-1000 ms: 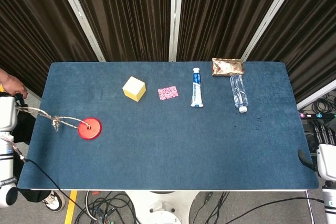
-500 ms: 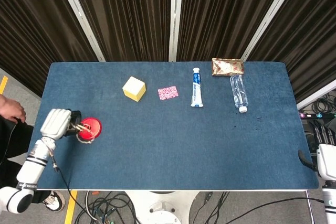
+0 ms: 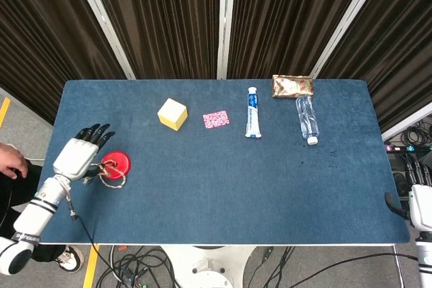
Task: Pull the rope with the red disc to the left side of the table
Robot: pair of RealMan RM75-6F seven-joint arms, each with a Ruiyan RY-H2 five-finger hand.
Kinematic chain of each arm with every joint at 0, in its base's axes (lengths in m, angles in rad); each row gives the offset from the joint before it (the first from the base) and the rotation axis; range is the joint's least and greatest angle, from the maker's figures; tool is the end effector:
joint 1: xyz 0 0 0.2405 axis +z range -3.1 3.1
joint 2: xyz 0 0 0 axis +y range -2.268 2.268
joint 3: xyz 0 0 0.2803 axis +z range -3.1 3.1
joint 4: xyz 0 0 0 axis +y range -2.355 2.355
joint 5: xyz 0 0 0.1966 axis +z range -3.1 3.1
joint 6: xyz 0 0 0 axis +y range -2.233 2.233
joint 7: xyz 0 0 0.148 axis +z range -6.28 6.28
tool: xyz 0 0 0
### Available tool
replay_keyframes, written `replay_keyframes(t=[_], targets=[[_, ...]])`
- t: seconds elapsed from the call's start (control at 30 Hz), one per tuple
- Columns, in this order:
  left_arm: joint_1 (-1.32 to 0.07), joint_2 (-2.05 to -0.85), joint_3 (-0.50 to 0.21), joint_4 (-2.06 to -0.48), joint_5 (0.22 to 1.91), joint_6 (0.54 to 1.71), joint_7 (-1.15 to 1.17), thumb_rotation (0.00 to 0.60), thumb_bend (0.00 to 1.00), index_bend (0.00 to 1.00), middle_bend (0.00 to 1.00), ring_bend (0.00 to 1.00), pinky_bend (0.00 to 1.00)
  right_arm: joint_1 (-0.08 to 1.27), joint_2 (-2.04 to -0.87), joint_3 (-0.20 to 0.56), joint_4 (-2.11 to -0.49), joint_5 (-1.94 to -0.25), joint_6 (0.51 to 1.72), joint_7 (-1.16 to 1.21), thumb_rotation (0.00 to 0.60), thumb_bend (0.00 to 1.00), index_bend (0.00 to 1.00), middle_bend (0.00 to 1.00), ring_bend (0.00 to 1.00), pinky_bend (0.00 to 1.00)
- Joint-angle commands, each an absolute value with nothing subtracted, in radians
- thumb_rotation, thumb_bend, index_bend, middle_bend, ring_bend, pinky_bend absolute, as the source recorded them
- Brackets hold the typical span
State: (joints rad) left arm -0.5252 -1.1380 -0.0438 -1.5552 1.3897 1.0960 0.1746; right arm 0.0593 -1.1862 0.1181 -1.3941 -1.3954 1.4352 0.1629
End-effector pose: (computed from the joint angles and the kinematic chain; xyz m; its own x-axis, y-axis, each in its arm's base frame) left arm -0.2650 0.3164 0.1356 0.6241 0.1416 0.7684 0.7636 -0.3193 -0.5613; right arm -0.3792 -0.1908 0.1930 0.3659 0.0366 0.9299 -0.9233 0.1394 0.3579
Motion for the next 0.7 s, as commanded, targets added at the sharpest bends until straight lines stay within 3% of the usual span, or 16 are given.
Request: replay_keyframes(t=[0.03, 0.2, 0.37, 0.43, 0.5, 0.7], targets=[[-0.501, -1.092, -0.042, -1.605, 1.412, 1.155, 0.238, 0.6, 0.29, 0.1, 0.0, 0.0, 0.13, 0.059, -1.186, 0.118, -1.393, -1.397, 1.436, 0.164, 0.6, 0.26, 0.0, 0.0, 0.0, 0.0], [-0.46, -1.062, -0.059, -1.621, 1.391, 1.231, 0.29, 0.6, 0.29, 0.1, 0.0, 0.0, 0.13, 0.06, -1.188, 0.12, -1.391, -1.397, 1.438, 0.167, 0.6, 0.26, 0.0, 0.0, 0.0, 0.0], [-0.395, -1.091, -0.06, -1.572, 1.465, 1.402, 0.338, 0.6, 0.25, 0.1, 0.03, 0.0, 0.13, 0.062, -1.188, 0.117, -1.395, -1.405, 1.441, 0.156, 0.6, 0.26, 0.0, 0.0, 0.0, 0.0], [-0.397, -1.071, -0.019, -1.618, 1.516, 1.352, 0.172, 0.6, 0.15, 0.1, 0.03, 0.0, 0.13, 0.064, -1.187, 0.118, -1.4, -1.407, 1.441, 0.151, 0.6, 0.26, 0.0, 0.0, 0.0, 0.0], [-0.411, -1.042, 0.014, -1.618, 1.546, 1.292, 0.152, 0.6, 0.08, 0.1, 0.03, 0.0, 0.13, 0.066, -1.188, 0.118, -1.405, -1.411, 1.444, 0.148, 0.6, 0.26, 0.0, 0.0, 0.0, 0.0], [-0.443, -1.062, -0.002, -1.576, 1.486, 1.195, 0.266, 0.6, 0.04, 0.08, 0.03, 0.0, 0.13, 0.067, -1.193, 0.115, -1.406, -1.414, 1.443, 0.147, 0.6, 0.26, 0.0, 0.0, 0.0, 0.0]])
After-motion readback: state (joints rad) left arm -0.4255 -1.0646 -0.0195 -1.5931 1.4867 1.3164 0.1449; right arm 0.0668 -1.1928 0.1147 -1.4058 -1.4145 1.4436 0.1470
